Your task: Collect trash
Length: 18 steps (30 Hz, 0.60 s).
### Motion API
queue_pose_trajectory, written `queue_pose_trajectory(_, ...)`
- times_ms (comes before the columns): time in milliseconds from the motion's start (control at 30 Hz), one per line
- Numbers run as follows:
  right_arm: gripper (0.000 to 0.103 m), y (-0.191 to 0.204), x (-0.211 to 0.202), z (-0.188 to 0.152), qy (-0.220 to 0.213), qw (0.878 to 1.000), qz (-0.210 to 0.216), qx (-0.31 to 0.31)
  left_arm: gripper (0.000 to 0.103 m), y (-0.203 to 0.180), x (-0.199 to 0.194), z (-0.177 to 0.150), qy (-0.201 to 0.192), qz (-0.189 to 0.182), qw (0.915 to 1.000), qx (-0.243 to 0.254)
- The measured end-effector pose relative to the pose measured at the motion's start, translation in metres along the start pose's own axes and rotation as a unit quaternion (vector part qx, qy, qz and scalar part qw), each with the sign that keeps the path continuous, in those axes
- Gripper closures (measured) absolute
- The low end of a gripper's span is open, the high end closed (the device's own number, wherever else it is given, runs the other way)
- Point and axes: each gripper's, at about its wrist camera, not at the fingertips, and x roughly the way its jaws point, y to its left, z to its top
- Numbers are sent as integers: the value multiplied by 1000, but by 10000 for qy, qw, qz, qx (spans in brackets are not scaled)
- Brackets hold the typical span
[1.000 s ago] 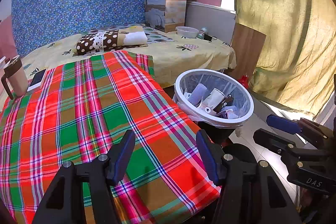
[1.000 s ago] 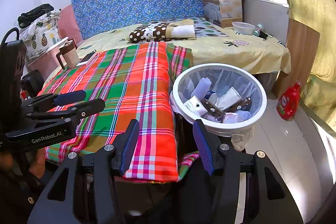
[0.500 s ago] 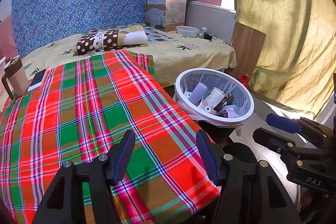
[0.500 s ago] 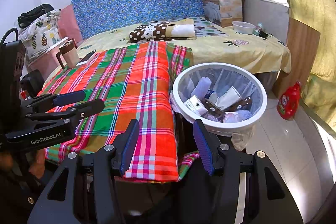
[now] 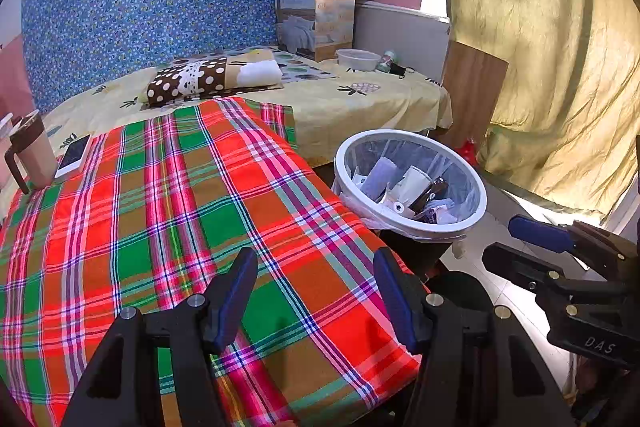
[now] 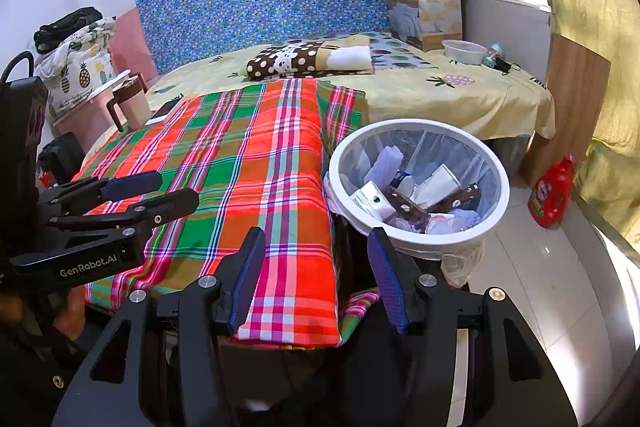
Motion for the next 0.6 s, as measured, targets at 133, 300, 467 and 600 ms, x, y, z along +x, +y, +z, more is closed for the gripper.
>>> queue_pose_trajectory(133,48,-1,0,0,-4,10000,1,-3,43,-1,1,1,13,0,10000,17)
queue_pose_trajectory(300,48,0,0,0,-2,10000,-1,-2,43,-2,1,1,14,-27,10000,24)
queue_pose_trajectory(467,48,-1,0,0,3,10000,6,2,43,-3,3,1,39,-20,10000,56)
queue_pose_trajectory(600,48,-1,1,0,5,10000,2,3,43,-4,4,1,47,3,10000,61)
